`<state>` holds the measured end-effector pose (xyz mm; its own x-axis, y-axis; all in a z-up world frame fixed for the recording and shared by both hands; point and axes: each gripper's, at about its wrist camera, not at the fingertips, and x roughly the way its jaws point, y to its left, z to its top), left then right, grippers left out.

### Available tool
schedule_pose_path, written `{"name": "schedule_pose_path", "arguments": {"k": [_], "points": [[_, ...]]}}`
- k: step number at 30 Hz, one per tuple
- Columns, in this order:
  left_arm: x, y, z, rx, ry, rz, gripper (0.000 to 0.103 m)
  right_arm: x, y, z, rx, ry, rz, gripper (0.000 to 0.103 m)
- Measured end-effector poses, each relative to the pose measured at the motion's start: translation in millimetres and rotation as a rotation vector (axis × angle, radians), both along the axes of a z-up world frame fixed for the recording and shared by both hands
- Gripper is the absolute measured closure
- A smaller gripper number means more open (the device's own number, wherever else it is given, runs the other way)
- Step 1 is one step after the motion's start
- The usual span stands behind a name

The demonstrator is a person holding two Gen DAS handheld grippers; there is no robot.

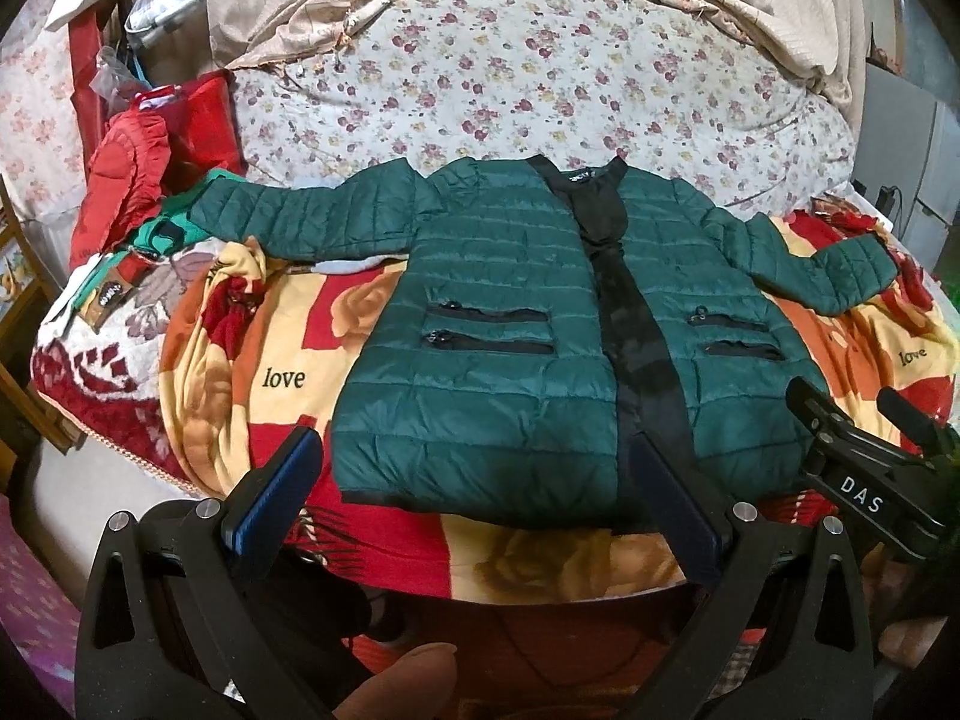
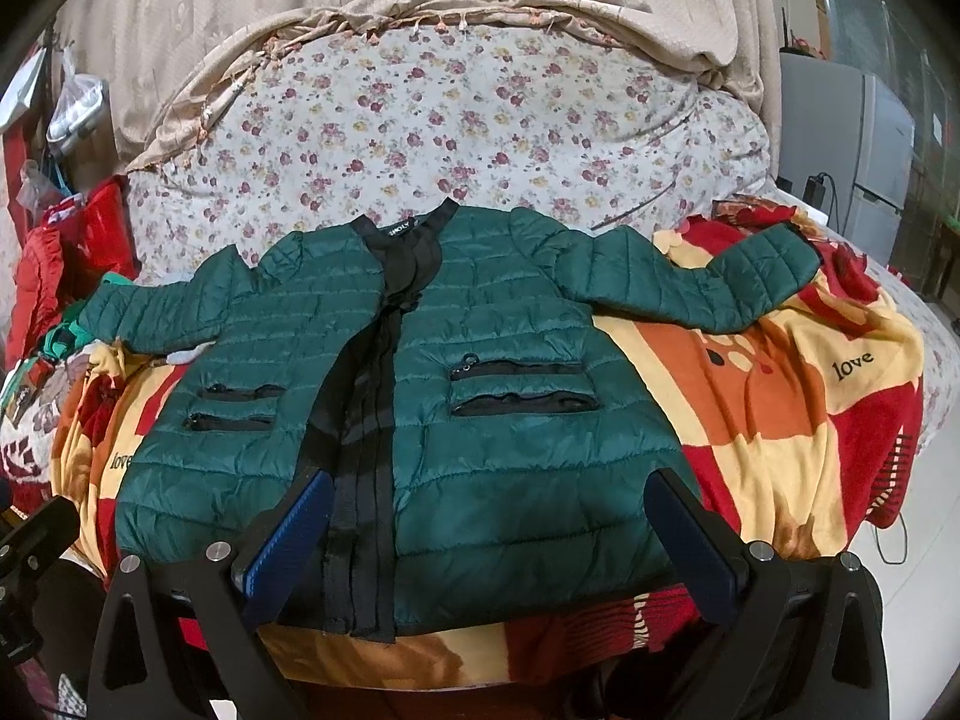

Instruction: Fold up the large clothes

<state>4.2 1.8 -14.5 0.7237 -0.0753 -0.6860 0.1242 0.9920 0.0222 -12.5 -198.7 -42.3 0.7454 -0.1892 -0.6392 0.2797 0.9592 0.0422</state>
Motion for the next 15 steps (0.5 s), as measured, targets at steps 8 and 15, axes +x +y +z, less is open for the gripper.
{"name": "schedule_pose_path", "arguments": {"k": [8, 15], "points": [[0.8, -0.8, 0.3, -0.024, 0.006, -0.017, 0.001, 0.7, 2.3, 2.4, -0.095, 0.023, -0.037, 0.0], [-13.2, 4.3, 7.9, -0.043, -0.078, 0.004, 0.001, -6.2, 5.1, 23.0, -0.215, 0.007, -0.077, 0.001]]}}
